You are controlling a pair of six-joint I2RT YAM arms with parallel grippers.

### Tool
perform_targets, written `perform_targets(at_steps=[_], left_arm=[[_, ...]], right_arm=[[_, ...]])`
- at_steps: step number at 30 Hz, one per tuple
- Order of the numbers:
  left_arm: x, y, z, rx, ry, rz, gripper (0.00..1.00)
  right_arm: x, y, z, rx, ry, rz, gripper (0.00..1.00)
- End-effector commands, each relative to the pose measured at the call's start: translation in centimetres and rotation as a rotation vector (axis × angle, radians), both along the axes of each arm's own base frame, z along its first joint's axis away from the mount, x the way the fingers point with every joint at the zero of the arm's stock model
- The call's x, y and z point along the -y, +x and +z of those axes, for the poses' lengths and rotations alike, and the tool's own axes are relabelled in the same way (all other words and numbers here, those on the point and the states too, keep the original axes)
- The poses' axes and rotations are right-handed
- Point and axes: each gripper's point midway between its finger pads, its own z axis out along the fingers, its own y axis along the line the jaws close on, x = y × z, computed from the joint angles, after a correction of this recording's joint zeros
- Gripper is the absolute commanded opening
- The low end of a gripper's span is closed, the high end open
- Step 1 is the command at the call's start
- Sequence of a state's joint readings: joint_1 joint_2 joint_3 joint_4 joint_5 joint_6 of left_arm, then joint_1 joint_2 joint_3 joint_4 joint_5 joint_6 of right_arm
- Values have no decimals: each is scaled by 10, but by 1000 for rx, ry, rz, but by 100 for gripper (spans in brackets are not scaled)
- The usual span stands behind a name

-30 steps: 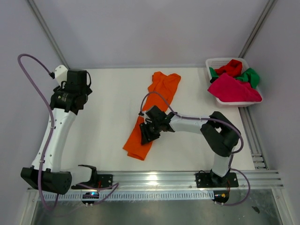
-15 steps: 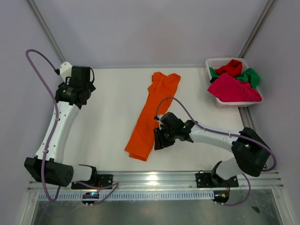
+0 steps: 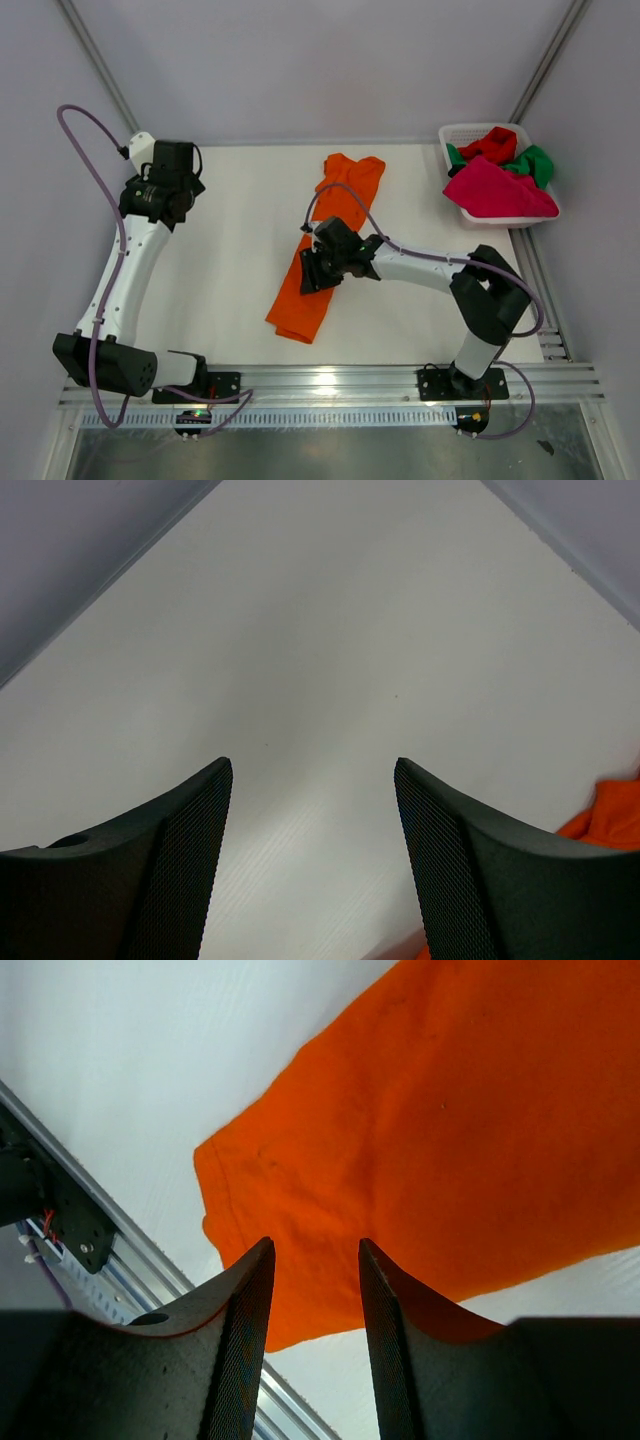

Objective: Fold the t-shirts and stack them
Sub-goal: Rotate the tshirt 90 degrees

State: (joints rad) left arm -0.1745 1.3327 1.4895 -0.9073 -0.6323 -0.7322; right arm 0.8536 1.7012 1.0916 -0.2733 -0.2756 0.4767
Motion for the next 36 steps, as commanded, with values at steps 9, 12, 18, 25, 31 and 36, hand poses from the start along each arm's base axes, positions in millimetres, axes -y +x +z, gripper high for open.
perform_targets(at_steps=[9, 12, 18, 25, 31, 36], left_arm=[[-4, 4, 11, 56, 2, 24, 69], [-4, 5, 11, 56, -1, 23, 69], [-3, 6, 13, 65, -8, 25, 69], [-5, 4, 19, 73, -1, 28, 69], [-7, 1, 20, 72, 7, 35, 70], [-8, -1, 22, 76, 12, 37, 70]], right_arm=[[-4, 2, -31, -47, -40, 6, 44], [2, -2, -35, -57, -60, 3, 43], [24, -15, -46, -74, -115, -22, 43], [47, -30, -62, -112, -186, -42, 43], [64, -38, -68, -129, -248, -56, 43], [77, -47, -67, -134, -265, -76, 43]])
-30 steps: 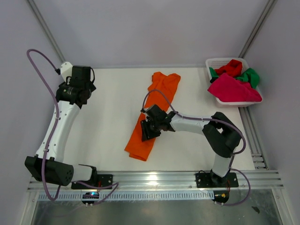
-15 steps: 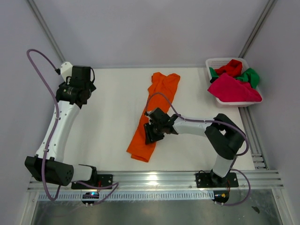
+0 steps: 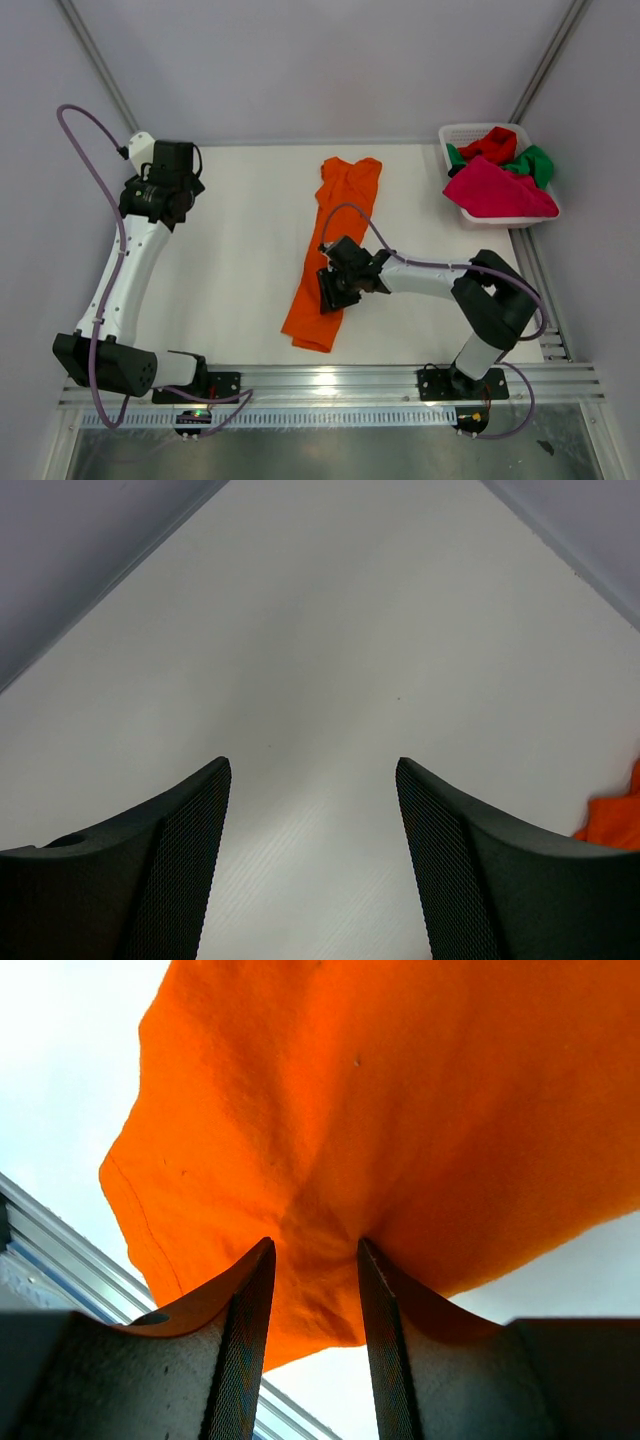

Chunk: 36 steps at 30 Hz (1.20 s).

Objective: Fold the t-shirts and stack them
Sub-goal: Rotate the tshirt 90 degrees

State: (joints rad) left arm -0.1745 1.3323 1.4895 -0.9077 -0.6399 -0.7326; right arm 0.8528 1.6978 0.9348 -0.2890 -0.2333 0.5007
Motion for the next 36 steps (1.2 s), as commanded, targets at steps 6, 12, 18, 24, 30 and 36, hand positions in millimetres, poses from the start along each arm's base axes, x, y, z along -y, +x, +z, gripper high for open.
perform_targets(at_steps=[6, 12, 18, 24, 30, 36], left_arm=[[-7, 0, 22, 75, 7, 31, 70], [-4, 1, 19, 69, -5, 20, 70], [-2, 2, 13, 58, -16, 15, 70], [1, 0, 3, 39, -32, 5, 70], [2, -2, -4, 21, -32, 0, 70], [2, -4, -10, 8, -32, 2, 70]], right_arm=[[56, -34, -15, -60, -143, -73, 43], [80, -48, -11, -53, -166, -121, 43], [93, -54, -8, -42, -169, -160, 43], [71, -34, 7, 19, -99, -163, 44], [45, 8, 58, 182, -40, -149, 44], [44, 10, 81, 172, 23, -193, 56]])
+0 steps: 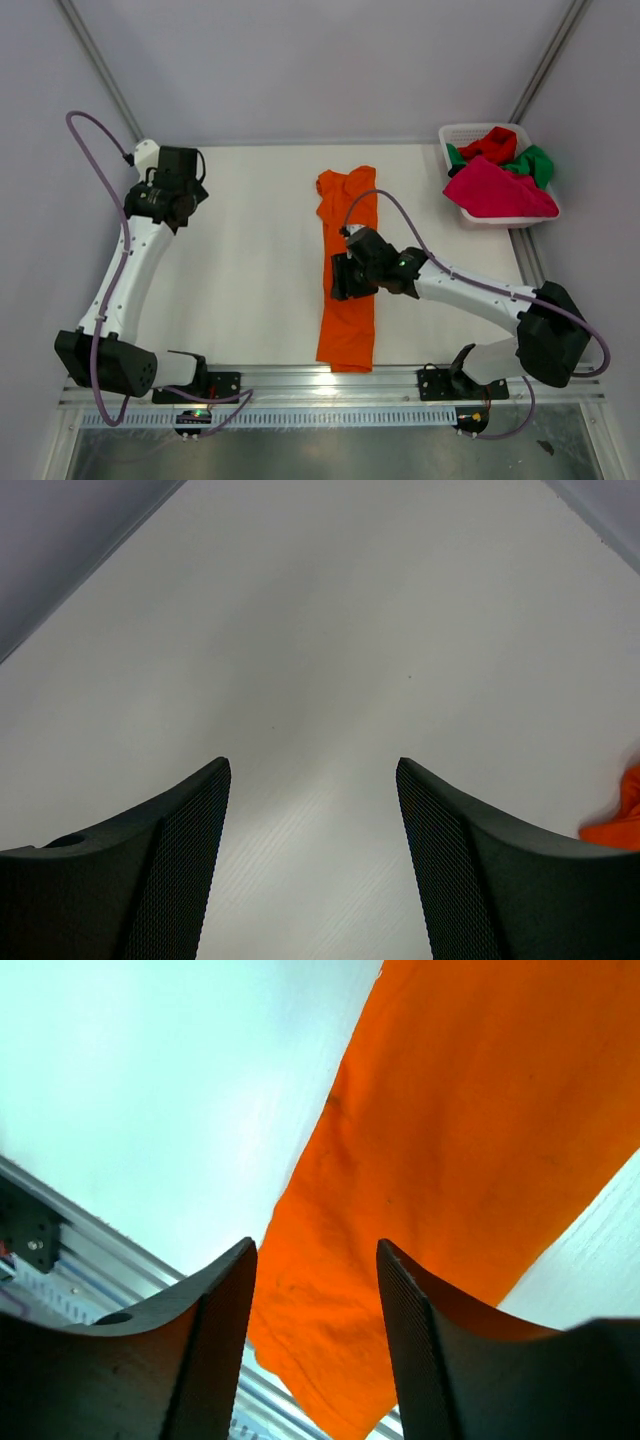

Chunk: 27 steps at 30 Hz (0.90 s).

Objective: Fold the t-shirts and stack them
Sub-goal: Rotate the tshirt 90 degrees

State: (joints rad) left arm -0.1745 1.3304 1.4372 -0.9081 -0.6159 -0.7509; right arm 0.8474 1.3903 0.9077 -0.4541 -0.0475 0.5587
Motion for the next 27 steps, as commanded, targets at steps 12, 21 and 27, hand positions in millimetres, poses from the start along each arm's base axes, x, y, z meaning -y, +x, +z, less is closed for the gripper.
perform_targets(at_steps=[12, 21, 27], left_arm=[[6, 11, -5, 21, -37, -10, 70], [13, 13, -29, -48, -68, -17, 69], [19, -5, -25, -3, -166, 23, 69]], right_arm=[[45, -66, -6, -221, 295, -195, 66], [58, -100, -18, -298, 385, -225, 66], [64, -117, -30, -322, 414, -192, 67]])
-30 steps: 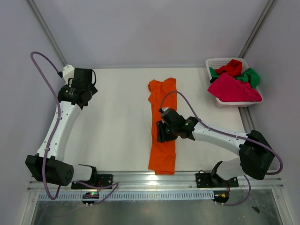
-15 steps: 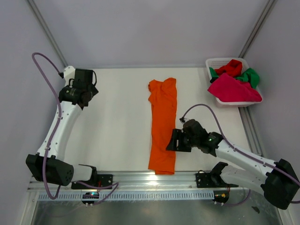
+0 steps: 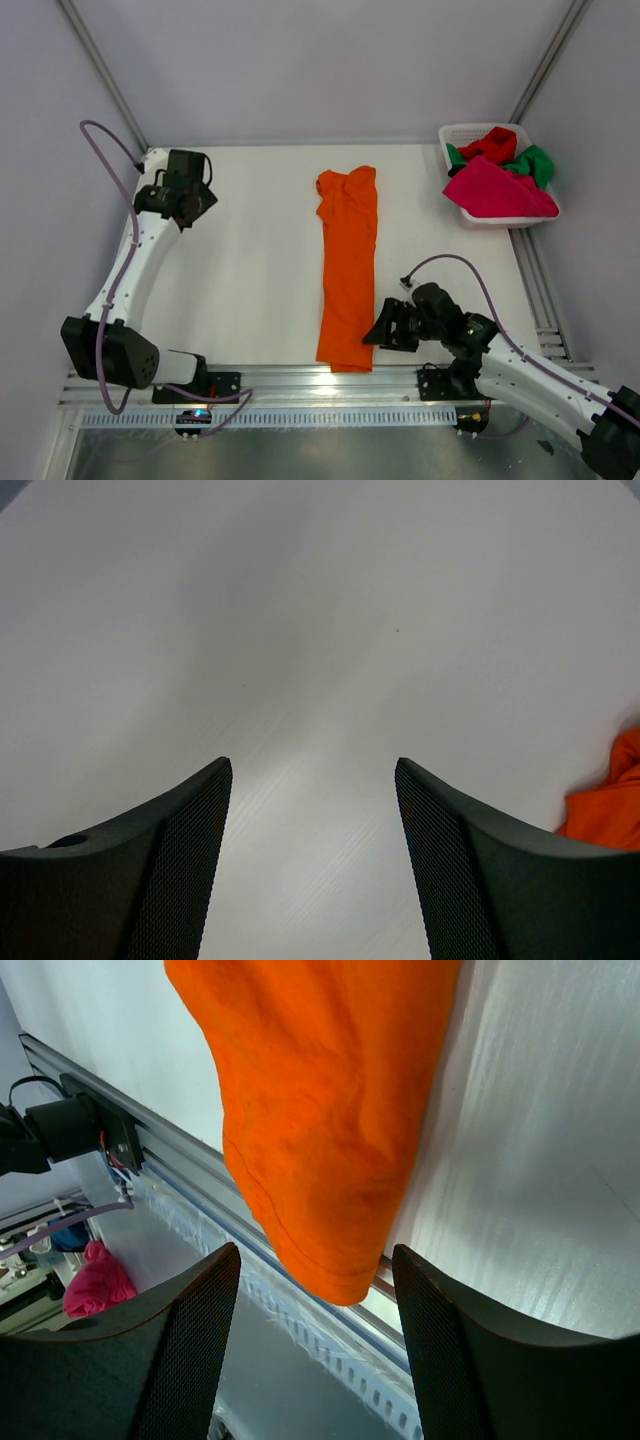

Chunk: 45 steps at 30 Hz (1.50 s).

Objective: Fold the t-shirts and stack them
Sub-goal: Rotate the tshirt 90 degrees, then grab the bottom of the folded rectangular tshirt with both arms

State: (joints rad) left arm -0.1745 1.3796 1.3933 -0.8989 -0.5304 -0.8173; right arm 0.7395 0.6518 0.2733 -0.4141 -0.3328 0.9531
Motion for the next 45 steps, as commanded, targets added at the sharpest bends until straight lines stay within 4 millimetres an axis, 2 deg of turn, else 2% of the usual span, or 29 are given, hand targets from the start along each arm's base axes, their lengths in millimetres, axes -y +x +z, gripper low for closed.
perform_targets(at_steps=[1, 6, 14, 20, 28, 31, 33, 34, 36, 37, 40, 41, 43, 44, 45], left_arm=[[4, -17, 3, 43, -88, 47, 69], [8, -42, -3, 22, -121, 46, 68], [-5, -77, 34, 99, -92, 49, 69], [-8, -81, 43, 123, -79, 40, 69], [-14, -86, 42, 102, -39, 40, 69], [-16, -89, 39, 97, -28, 41, 69], [-16, -91, 34, 85, -27, 42, 69], [-16, -92, 31, 79, -34, 47, 69], [-15, -97, 18, 36, -38, 54, 68], [-12, -101, 6, -1, -54, 55, 68], [-3, -107, -16, -58, -107, 43, 67], [8, -113, -33, -107, -156, 11, 66], [24, -116, -49, -134, -232, -26, 66], [31, -125, -67, -172, -269, -41, 66], [50, -124, -73, -175, -358, -93, 66]], right_arm=[[-5, -11, -1, -38, 39, 39, 67], [1, -22, -12, -47, 2, 116, 67], [2, -33, -33, -70, 22, 148, 67], [-1, -29, -40, -74, 19, 137, 67], [-5, -27, -48, -103, 23, 128, 67], [-5, -26, -48, -103, 25, 123, 63], [-4, -27, -49, -101, 27, 122, 56], [-5, -27, -48, -96, 32, 124, 46], [-4, -29, -49, -96, 31, 129, 35], [-4, -28, -48, -89, 37, 129, 24], [-2, -30, -50, -90, 35, 130, 14], [-2, -30, -49, -82, 38, 130, 10], [0, -31, -51, -85, 35, 125, 8], [0, -31, -51, -84, 35, 123, 8], [1, -30, -51, -81, 30, 120, 7]])
